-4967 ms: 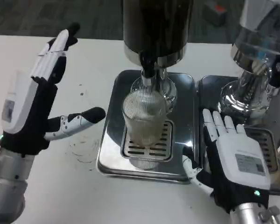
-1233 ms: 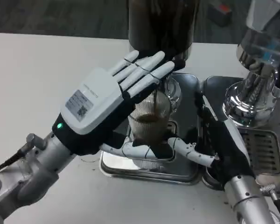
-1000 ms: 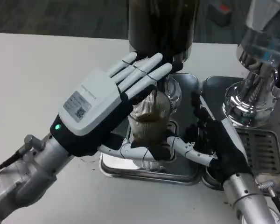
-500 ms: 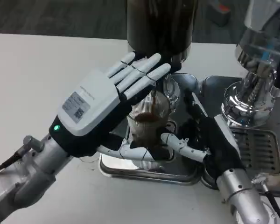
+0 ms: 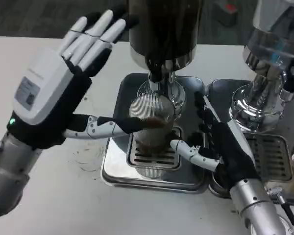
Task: Grasp the cup under the faucet to collect the drink, then remove the cup.
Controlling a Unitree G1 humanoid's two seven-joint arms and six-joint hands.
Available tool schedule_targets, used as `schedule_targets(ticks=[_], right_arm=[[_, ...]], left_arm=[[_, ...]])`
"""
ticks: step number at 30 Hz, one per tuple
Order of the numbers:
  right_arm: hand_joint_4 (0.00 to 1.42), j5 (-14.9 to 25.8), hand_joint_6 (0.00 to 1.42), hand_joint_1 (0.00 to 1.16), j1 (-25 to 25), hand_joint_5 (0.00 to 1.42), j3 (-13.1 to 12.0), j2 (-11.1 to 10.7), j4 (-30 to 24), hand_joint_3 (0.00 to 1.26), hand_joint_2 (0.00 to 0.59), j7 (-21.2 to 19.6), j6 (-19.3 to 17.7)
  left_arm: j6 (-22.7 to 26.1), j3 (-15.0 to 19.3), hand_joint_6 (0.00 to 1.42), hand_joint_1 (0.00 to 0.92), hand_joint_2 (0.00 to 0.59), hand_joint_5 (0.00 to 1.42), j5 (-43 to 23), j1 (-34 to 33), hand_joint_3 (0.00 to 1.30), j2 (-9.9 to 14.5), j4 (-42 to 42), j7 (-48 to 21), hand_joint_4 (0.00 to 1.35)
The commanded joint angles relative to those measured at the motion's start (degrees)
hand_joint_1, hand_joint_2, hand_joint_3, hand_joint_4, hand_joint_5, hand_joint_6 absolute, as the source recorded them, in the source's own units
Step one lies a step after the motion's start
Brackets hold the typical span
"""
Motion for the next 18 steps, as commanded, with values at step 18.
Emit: schedule_targets(ticks=[18], right_arm=[[0.00,-0.5,0.00,0.81,0.3,0.00,1.8,-0.3,-1.6,0.00,0.246,1.2,-0.1]], left_arm=[[5.1,8.7,0.06,0.000,0.101,0.18,-6.0,14.8,0.09,-3.1,7.8,-1.5,0.00]])
